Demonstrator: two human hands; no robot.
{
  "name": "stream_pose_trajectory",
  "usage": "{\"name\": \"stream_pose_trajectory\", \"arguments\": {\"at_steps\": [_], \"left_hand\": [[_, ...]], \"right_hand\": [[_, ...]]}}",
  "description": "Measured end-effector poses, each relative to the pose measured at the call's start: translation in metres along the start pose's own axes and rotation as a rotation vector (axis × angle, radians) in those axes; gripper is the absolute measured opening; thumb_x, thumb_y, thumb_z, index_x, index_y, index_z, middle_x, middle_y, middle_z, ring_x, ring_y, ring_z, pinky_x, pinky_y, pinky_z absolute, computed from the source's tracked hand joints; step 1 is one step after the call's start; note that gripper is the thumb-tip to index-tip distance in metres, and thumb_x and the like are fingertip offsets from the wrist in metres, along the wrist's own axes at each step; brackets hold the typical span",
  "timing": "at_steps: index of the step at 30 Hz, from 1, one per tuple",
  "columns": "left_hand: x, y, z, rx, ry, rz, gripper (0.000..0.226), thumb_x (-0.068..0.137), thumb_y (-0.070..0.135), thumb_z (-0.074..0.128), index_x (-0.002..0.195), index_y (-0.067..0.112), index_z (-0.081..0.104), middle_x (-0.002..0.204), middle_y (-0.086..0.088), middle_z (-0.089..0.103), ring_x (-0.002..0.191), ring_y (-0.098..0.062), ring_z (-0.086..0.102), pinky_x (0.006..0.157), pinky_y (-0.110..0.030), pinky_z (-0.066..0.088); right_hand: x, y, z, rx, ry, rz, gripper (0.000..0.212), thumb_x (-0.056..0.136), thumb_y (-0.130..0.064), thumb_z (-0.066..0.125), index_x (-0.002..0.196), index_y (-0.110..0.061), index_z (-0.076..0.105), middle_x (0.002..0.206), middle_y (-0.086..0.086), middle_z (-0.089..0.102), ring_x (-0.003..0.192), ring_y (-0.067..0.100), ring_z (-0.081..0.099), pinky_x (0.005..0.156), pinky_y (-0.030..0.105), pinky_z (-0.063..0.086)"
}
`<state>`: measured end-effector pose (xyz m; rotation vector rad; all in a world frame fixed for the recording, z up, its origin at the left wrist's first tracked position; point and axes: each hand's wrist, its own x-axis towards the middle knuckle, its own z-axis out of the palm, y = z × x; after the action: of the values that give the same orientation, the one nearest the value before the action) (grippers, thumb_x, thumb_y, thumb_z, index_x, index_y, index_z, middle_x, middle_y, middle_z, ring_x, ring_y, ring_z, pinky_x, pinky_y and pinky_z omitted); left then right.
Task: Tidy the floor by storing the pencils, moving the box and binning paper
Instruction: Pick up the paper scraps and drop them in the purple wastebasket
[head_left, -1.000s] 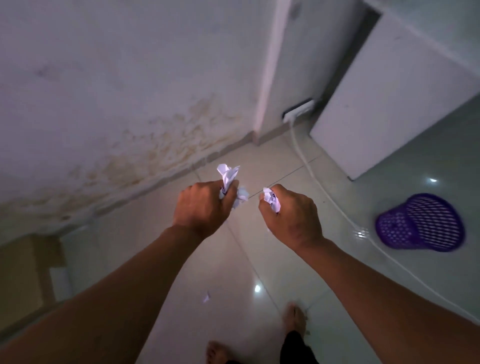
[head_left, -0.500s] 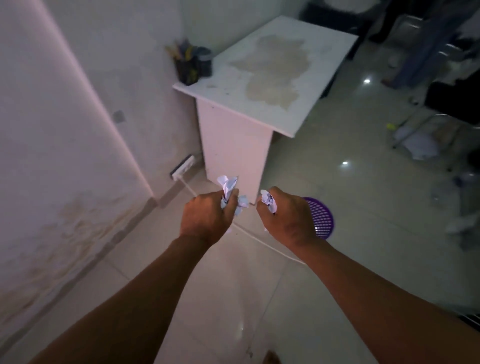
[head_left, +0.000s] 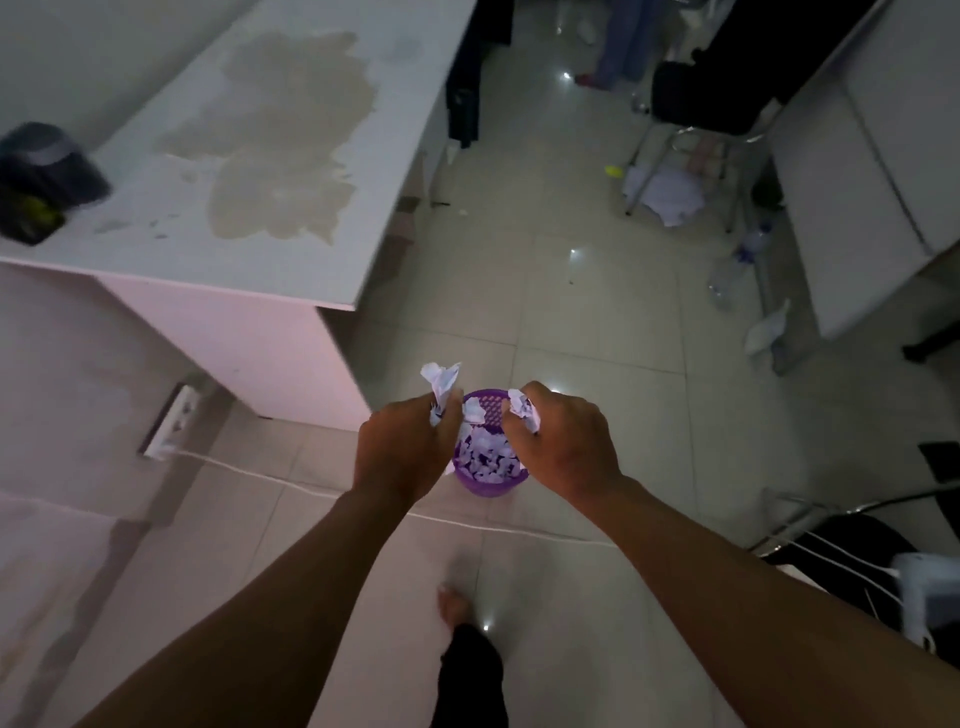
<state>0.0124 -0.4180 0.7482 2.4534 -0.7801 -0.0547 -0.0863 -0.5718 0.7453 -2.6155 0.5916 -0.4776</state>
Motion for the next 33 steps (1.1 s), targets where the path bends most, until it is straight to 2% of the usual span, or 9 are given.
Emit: {"name": "stream_pose_trajectory", "arguments": {"at_steps": [5, 8, 11, 14, 19, 23, 27, 30, 33], "left_hand": [[0.042, -0.012, 0.06, -0.065, -0.084, -0.013, 0.073, 0.099, 0.062, 0.023, 0.066, 0.015, 0.068, 0.06, -0.001, 0.068, 0.057, -0.019, 0.065, 0.053, -0.021, 0.043], [0.073, -0.023, 0.112, -0.098, -0.127, -0.077, 0.067, 0.094, 0.06, 0.026, 0.077, 0.013, 0.071, 0.066, -0.001, 0.069, 0.059, -0.013, 0.061, 0.053, -0.013, 0.035], [0.098, -0.041, 0.17, -0.066, -0.155, -0.109, 0.061, 0.097, 0.054, 0.032, 0.081, 0.011, 0.072, 0.071, -0.004, 0.072, 0.059, -0.011, 0.058, 0.054, -0.013, 0.035], [0.119, -0.06, 0.225, -0.07, -0.168, -0.196, 0.057, 0.101, 0.05, 0.038, 0.073, 0.011, 0.069, 0.064, -0.005, 0.069, 0.056, -0.016, 0.061, 0.057, -0.018, 0.038], [0.143, -0.095, 0.326, -0.111, -0.139, -0.415, 0.048, 0.102, 0.047, 0.04, 0.07, 0.017, 0.059, 0.065, 0.0, 0.062, 0.06, -0.016, 0.06, 0.065, -0.026, 0.048], [0.132, -0.135, 0.398, -0.124, -0.138, -0.542, 0.046, 0.102, 0.048, 0.039, 0.074, 0.018, 0.058, 0.066, 0.002, 0.063, 0.058, -0.009, 0.057, 0.055, -0.017, 0.041], [0.122, -0.166, 0.444, -0.093, -0.145, -0.595, 0.05, 0.101, 0.052, 0.035, 0.072, 0.018, 0.058, 0.062, 0.003, 0.062, 0.056, -0.008, 0.058, 0.052, -0.017, 0.039], [0.123, -0.186, 0.473, -0.12, -0.158, -0.718, 0.059, 0.101, 0.056, 0.032, 0.061, 0.017, 0.053, 0.056, 0.002, 0.057, 0.052, -0.01, 0.057, 0.051, -0.019, 0.039], [0.126, -0.194, 0.493, -0.266, -0.193, -0.792, 0.062, 0.098, 0.061, 0.033, 0.071, 0.013, 0.06, 0.06, -0.001, 0.061, 0.056, -0.015, 0.062, 0.056, -0.023, 0.045]], "right_hand": [[0.027, 0.043, 0.036, 0.009, -0.065, 0.095, 0.026, 0.086, -0.038, 0.053, 0.093, -0.015, 0.064, 0.078, 0.008, 0.072, 0.069, 0.032, 0.066, 0.06, 0.026, 0.043], [0.051, 0.081, 0.075, 0.031, -0.135, 0.142, 0.038, 0.089, -0.044, 0.044, 0.1, -0.014, 0.064, 0.086, 0.009, 0.073, 0.073, 0.03, 0.067, 0.065, 0.03, 0.052], [0.067, 0.12, 0.122, 0.076, -0.177, 0.174, 0.048, 0.091, -0.052, 0.036, 0.1, -0.014, 0.063, 0.086, 0.009, 0.072, 0.071, 0.027, 0.067, 0.064, 0.035, 0.057], [0.078, 0.157, 0.169, 0.086, -0.242, 0.179, 0.058, 0.086, -0.057, 0.028, 0.098, -0.012, 0.063, 0.084, 0.009, 0.071, 0.072, 0.026, 0.066, 0.063, 0.027, 0.048], [0.092, 0.213, 0.261, 0.107, -0.325, 0.16, 0.049, 0.089, -0.053, 0.034, 0.087, -0.013, 0.062, 0.076, 0.005, 0.07, 0.061, 0.019, 0.061, 0.053, 0.02, 0.042], [0.086, 0.25, 0.329, 0.097, -0.385, 0.15, 0.039, 0.091, -0.046, 0.046, 0.098, -0.013, 0.066, 0.087, 0.004, 0.073, 0.067, 0.016, 0.062, 0.055, 0.014, 0.034], [0.079, 0.271, 0.371, 0.083, -0.419, 0.195, 0.036, 0.095, -0.044, 0.052, 0.104, -0.013, 0.066, 0.092, 0.004, 0.072, 0.069, 0.011, 0.056, 0.053, 0.009, 0.03], [0.075, 0.288, 0.401, 0.06, -0.497, 0.221, 0.04, 0.099, -0.045, 0.047, 0.121, -0.015, 0.06, 0.11, 0.003, 0.07, 0.091, 0.018, 0.065, 0.062, 0.012, 0.036], [0.075, 0.295, 0.417, 0.05, -0.564, 0.195, 0.044, 0.098, -0.043, 0.051, 0.13, -0.014, 0.054, 0.128, 0.008, 0.062, 0.113, 0.024, 0.061, 0.081, 0.028, 0.052]]}}
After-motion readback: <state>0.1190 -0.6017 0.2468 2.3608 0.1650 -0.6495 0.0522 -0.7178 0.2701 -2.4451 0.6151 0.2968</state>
